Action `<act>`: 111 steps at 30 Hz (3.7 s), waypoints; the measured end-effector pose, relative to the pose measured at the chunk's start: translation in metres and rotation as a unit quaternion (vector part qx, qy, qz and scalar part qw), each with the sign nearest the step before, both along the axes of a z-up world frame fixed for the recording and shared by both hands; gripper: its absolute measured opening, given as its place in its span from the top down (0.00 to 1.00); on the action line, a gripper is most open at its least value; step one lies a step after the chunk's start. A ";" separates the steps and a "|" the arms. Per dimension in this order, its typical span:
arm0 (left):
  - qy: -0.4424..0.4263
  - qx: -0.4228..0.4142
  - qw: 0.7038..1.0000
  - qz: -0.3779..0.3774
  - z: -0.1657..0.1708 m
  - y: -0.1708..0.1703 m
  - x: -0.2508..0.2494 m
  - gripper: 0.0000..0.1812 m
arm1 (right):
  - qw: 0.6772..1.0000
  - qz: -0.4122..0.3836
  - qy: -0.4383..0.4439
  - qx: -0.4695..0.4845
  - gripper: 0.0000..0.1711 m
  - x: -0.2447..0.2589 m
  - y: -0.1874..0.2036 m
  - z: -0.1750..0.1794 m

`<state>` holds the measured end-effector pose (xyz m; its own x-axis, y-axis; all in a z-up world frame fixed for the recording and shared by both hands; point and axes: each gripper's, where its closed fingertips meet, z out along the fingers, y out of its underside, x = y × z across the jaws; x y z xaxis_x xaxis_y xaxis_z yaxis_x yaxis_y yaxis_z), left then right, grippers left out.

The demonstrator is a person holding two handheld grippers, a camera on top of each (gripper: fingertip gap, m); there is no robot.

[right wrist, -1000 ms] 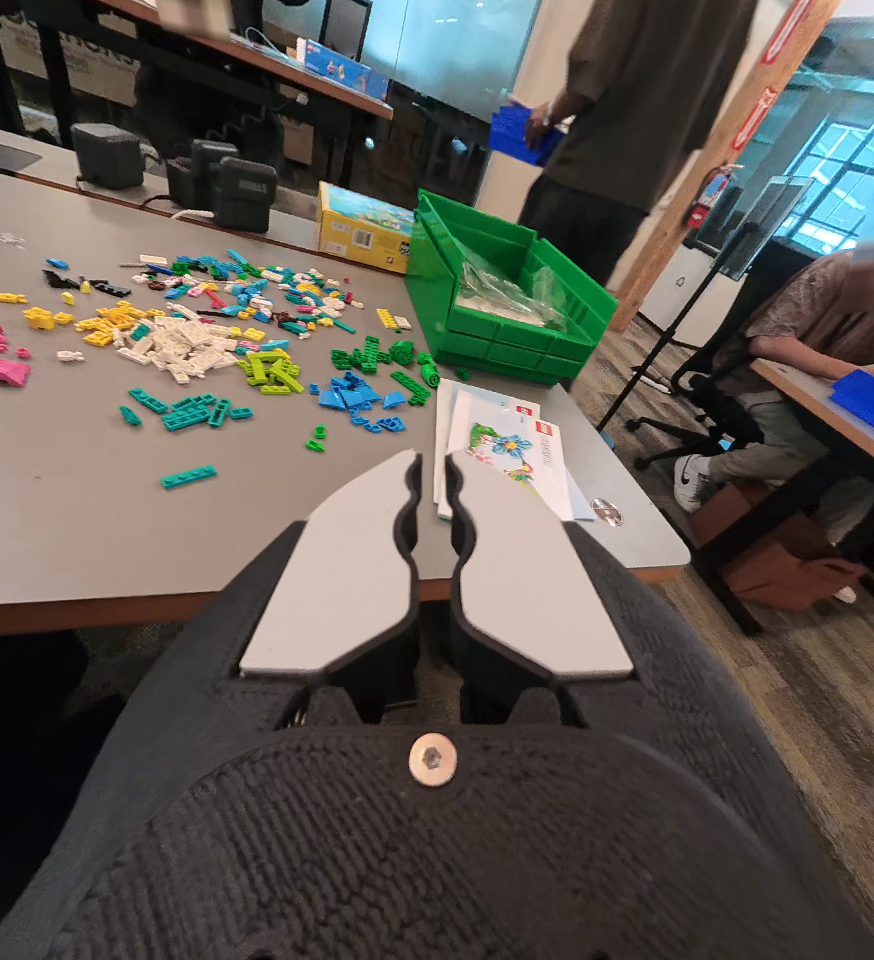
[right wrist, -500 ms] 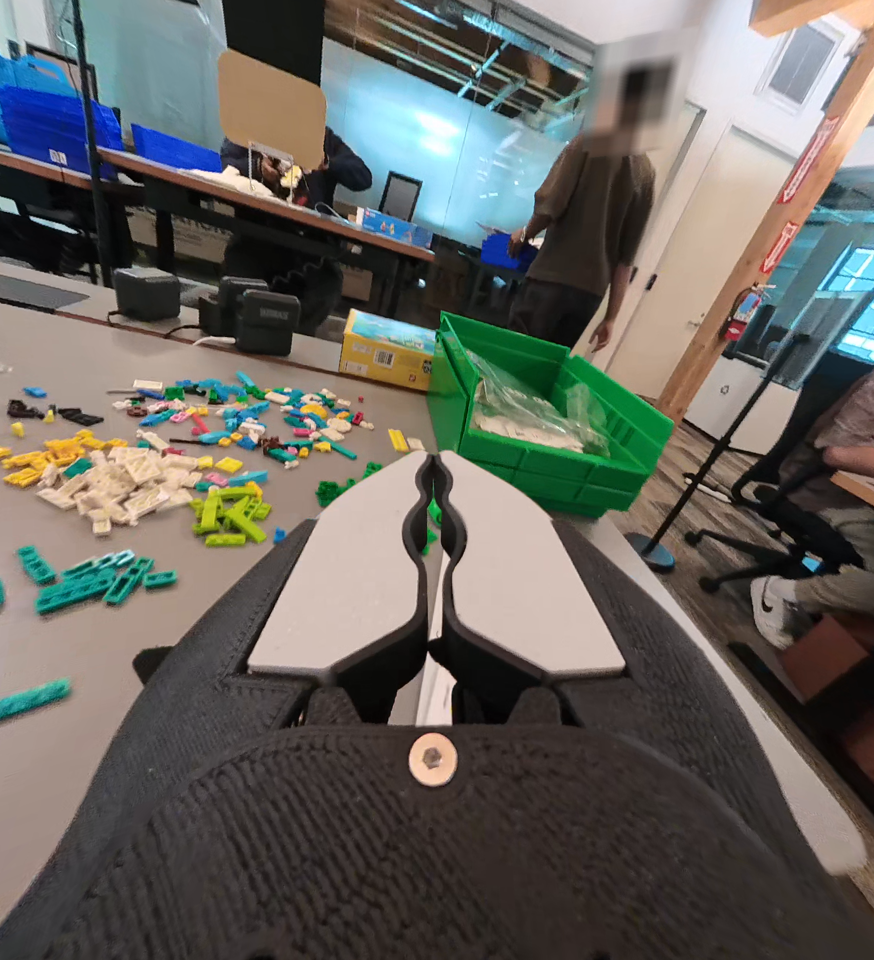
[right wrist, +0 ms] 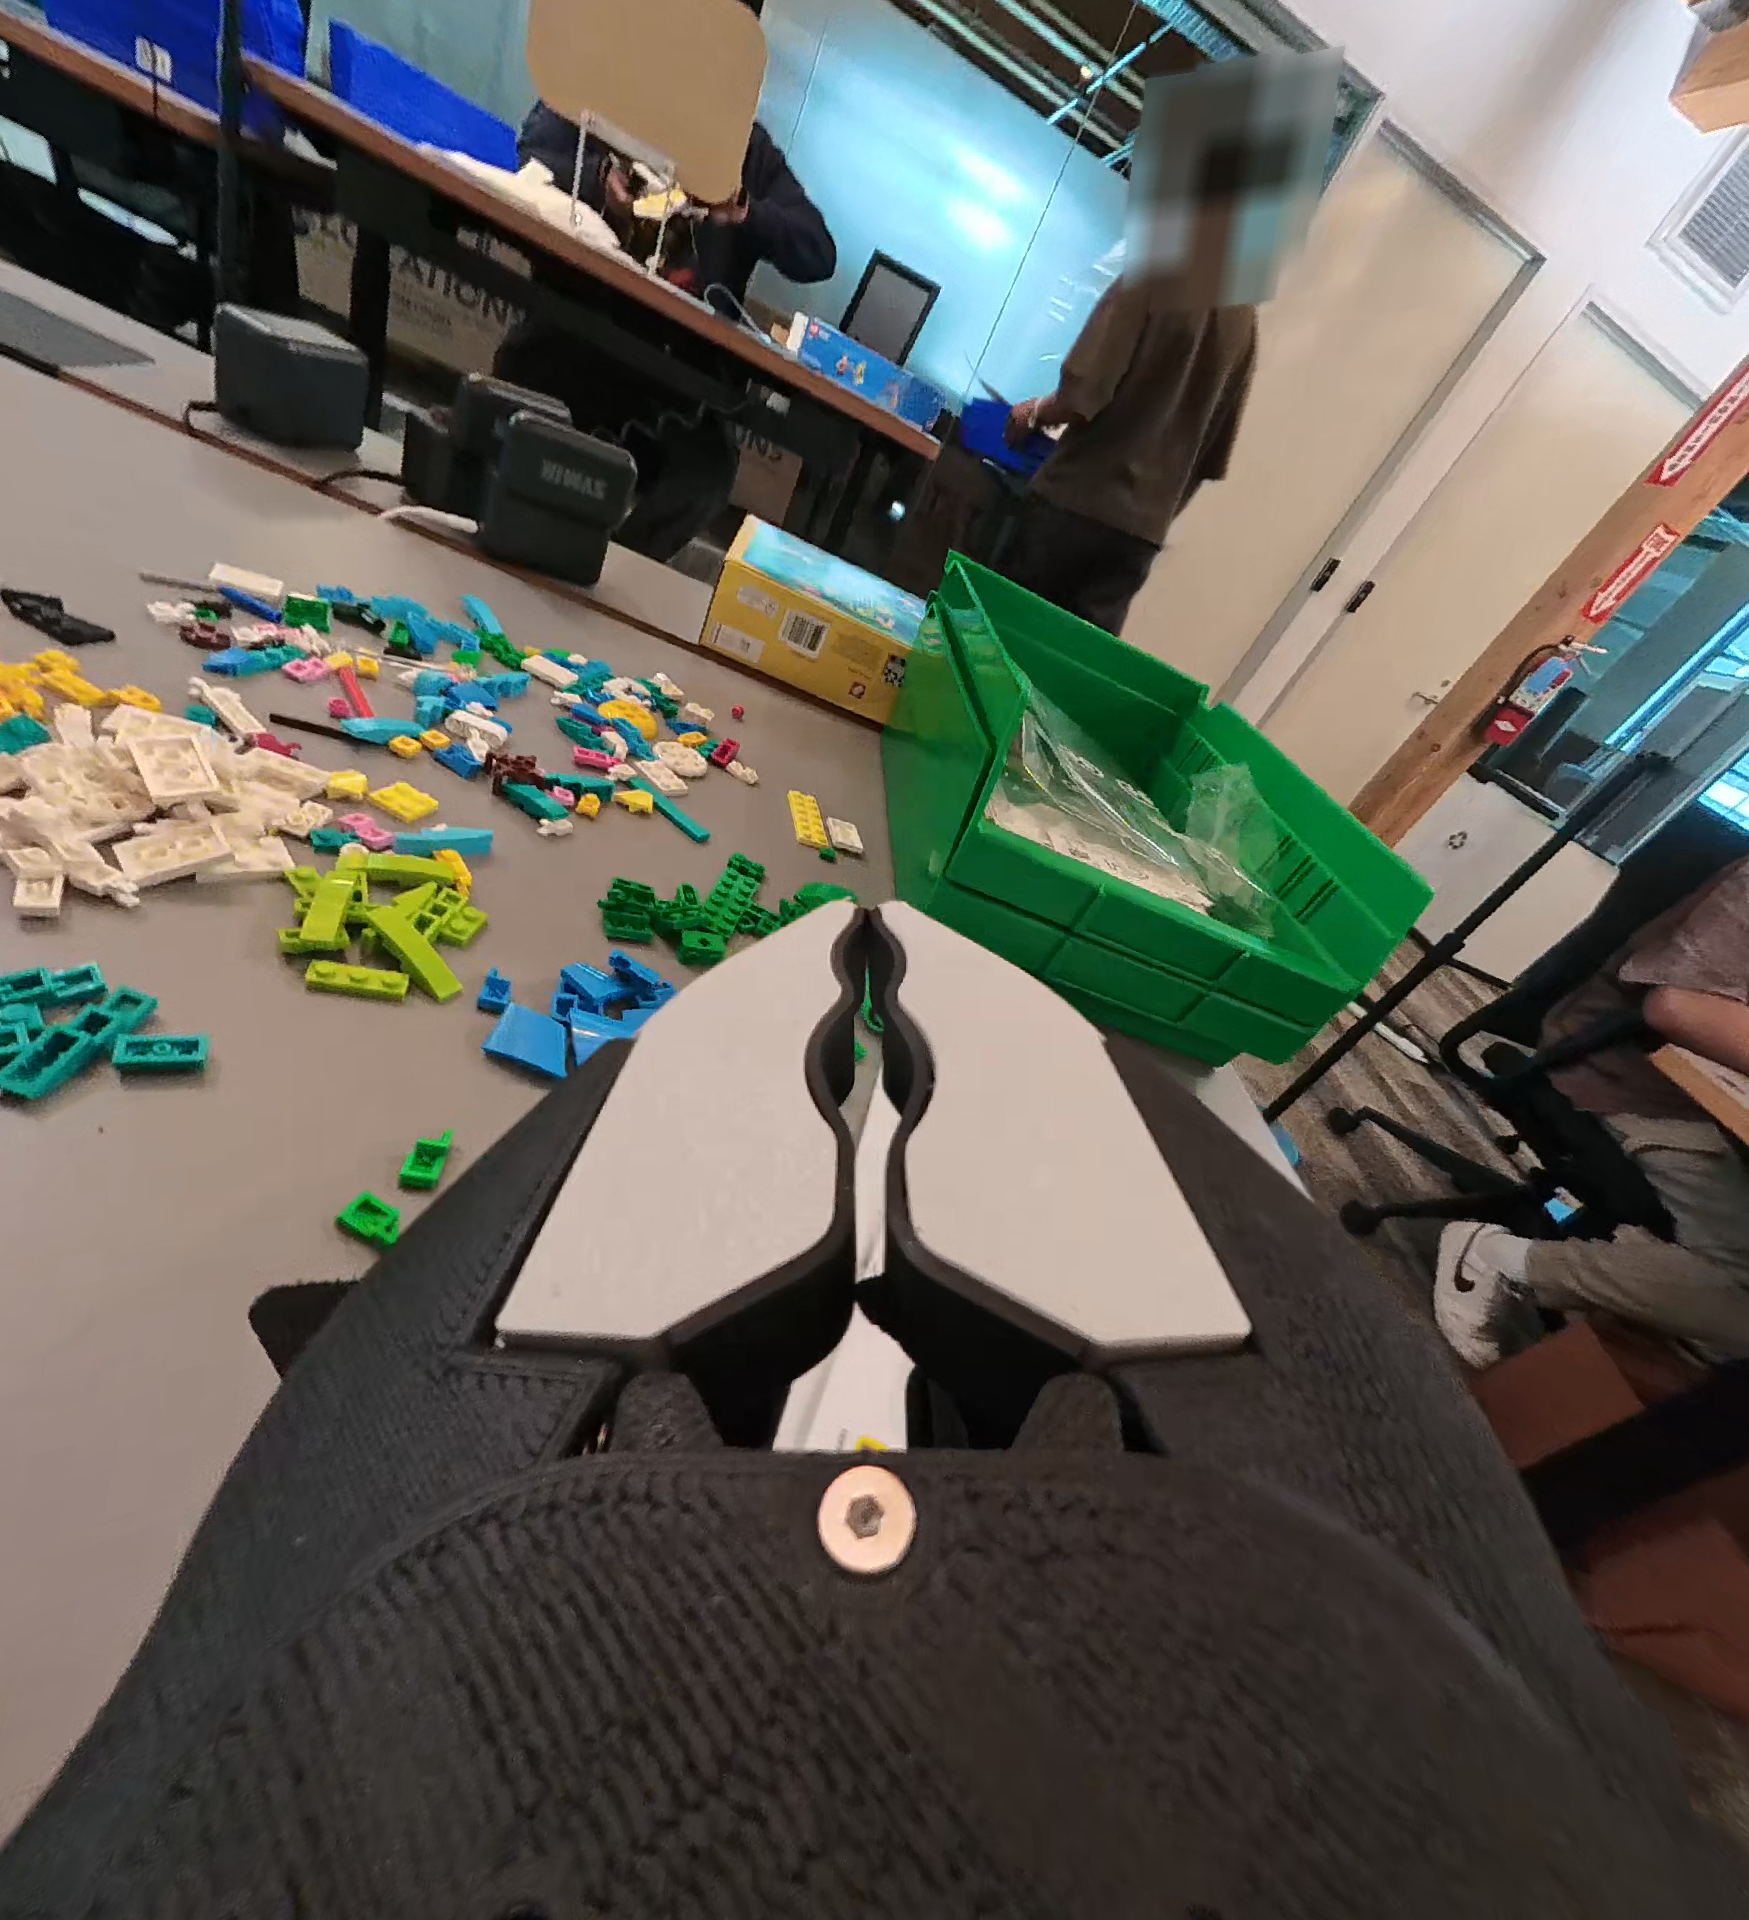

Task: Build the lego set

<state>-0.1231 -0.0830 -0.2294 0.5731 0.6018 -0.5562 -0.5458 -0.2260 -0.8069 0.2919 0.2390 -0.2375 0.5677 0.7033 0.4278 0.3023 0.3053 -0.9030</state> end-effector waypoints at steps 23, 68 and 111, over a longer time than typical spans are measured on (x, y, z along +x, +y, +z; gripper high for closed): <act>0.027 -0.027 0.996 0.074 -0.012 -0.030 -0.035 1.00 | 0.999 -0.039 -0.024 0.004 1.00 0.118 -0.001 0.054; -0.050 -0.031 0.988 -0.142 0.097 0.307 0.261 0.87 | 0.947 0.221 -0.231 0.041 1.00 -0.115 0.281 0.038; -0.249 0.075 0.963 -0.073 0.118 0.460 0.211 0.84 | 0.854 0.284 -0.435 -0.025 0.61 -0.132 0.242 -0.058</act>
<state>0.0879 0.3770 -0.1117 0.8303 0.5476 -0.1037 -0.1003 -0.0362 -0.9943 0.1601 0.4809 -0.2954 -0.3882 0.7898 0.4749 0.6820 0.5928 -0.4283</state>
